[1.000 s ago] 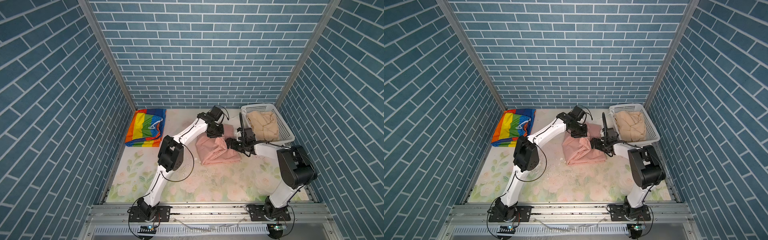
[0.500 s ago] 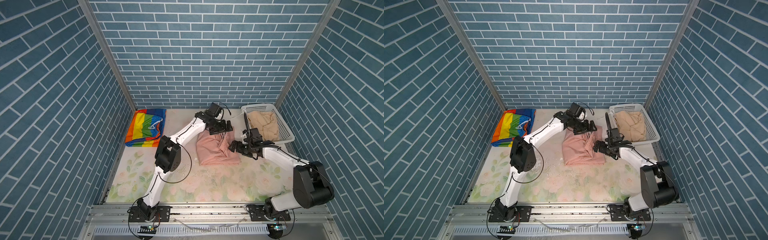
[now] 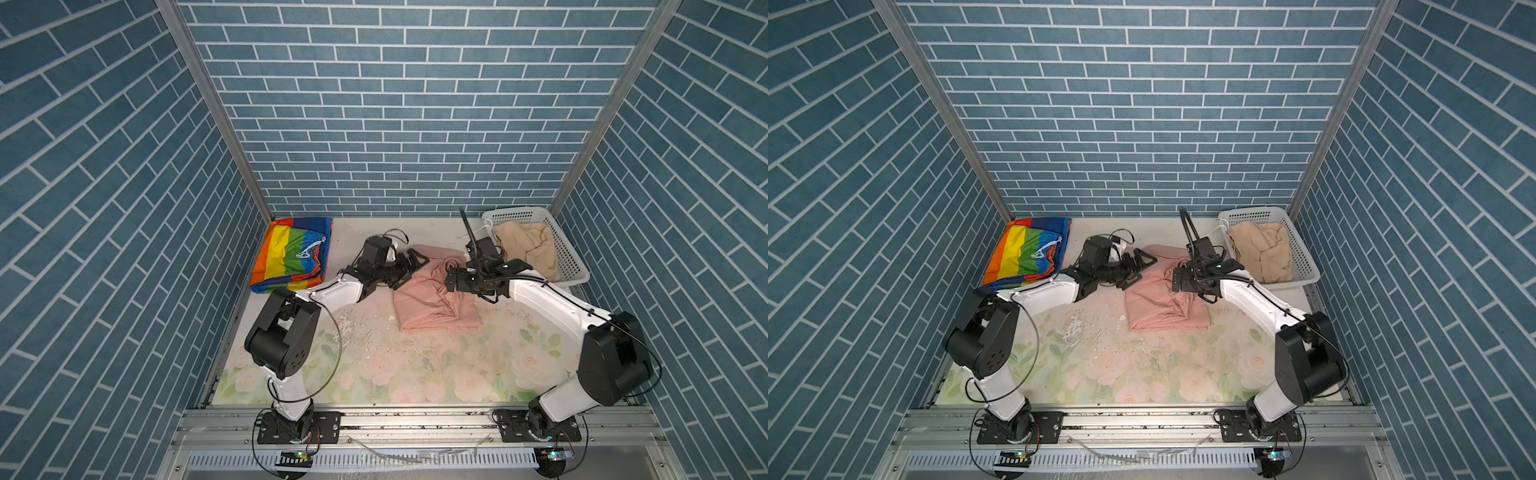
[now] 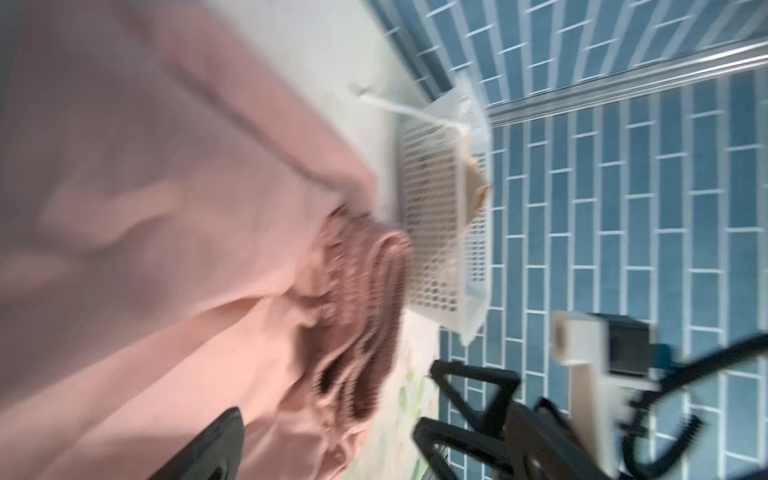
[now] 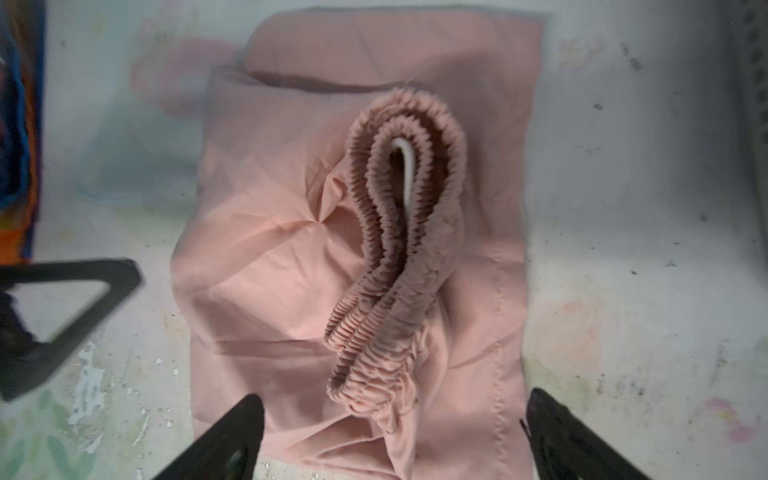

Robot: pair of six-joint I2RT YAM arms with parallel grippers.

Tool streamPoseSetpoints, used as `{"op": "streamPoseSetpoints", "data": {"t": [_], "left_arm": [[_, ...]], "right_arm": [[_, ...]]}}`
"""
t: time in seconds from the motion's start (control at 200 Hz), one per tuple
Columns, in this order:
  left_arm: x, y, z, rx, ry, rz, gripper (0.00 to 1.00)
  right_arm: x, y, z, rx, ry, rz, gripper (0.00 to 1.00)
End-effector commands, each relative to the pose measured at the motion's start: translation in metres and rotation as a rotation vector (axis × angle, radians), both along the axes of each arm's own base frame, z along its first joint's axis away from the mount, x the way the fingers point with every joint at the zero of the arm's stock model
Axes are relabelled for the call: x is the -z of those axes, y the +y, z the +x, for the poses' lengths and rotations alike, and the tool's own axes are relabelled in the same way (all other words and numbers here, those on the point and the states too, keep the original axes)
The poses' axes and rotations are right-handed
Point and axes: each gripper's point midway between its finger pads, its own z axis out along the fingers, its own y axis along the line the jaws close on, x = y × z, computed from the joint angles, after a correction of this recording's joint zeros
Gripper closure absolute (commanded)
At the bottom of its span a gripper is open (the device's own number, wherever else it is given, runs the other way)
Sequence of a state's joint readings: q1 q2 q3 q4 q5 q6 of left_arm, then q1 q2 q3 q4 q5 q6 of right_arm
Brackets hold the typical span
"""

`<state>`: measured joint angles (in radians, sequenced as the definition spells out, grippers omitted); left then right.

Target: Fold and stack the shorts

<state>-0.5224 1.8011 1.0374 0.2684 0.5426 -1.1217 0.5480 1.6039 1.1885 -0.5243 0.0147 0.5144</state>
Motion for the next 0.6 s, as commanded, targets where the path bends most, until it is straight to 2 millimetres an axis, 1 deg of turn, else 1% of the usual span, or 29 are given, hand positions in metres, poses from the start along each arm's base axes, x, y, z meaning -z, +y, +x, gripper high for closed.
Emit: {"op": "streamPoseSetpoints", "data": {"t": [0.0, 0.065, 0.14, 0.205, 0.285, 0.37, 0.465, 0.595], "left_arm": [[-0.036, -0.005, 0.007, -0.058, -0.079, -0.139, 0.0], [-0.023, -0.005, -0.001, -0.065, -0.054, -0.147, 0.0], [-0.004, -0.003, -0.009, -0.082, -0.011, -0.138, 0.0], [0.009, -0.002, -0.015, -0.084, 0.012, -0.129, 0.0], [0.03, 0.003, -0.023, -0.091, 0.058, -0.095, 0.0], [0.047, 0.009, -0.029, -0.101, 0.083, -0.073, 0.01], [0.068, 0.013, -0.038, -0.088, 0.119, -0.031, 0.0], [0.094, 0.018, -0.047, -0.085, 0.165, -0.007, 0.01]], "right_arm": [[0.016, -0.008, 0.002, 0.005, 0.018, -0.148, 0.02], [0.025, -0.005, 0.004, 0.002, 0.034, -0.185, 0.02], [0.038, -0.005, 0.004, -0.001, 0.057, -0.226, 0.02], [0.048, -0.007, 0.004, 0.0, 0.079, -0.264, 0.02], [0.055, -0.014, 0.004, -0.008, 0.096, -0.312, 0.01], [0.056, -0.021, 0.002, -0.014, 0.098, -0.34, 0.01], [0.049, -0.032, -0.002, -0.008, 0.086, -0.345, 0.02], [0.042, -0.058, -0.008, 0.026, 0.084, -0.334, 0.02]]}}
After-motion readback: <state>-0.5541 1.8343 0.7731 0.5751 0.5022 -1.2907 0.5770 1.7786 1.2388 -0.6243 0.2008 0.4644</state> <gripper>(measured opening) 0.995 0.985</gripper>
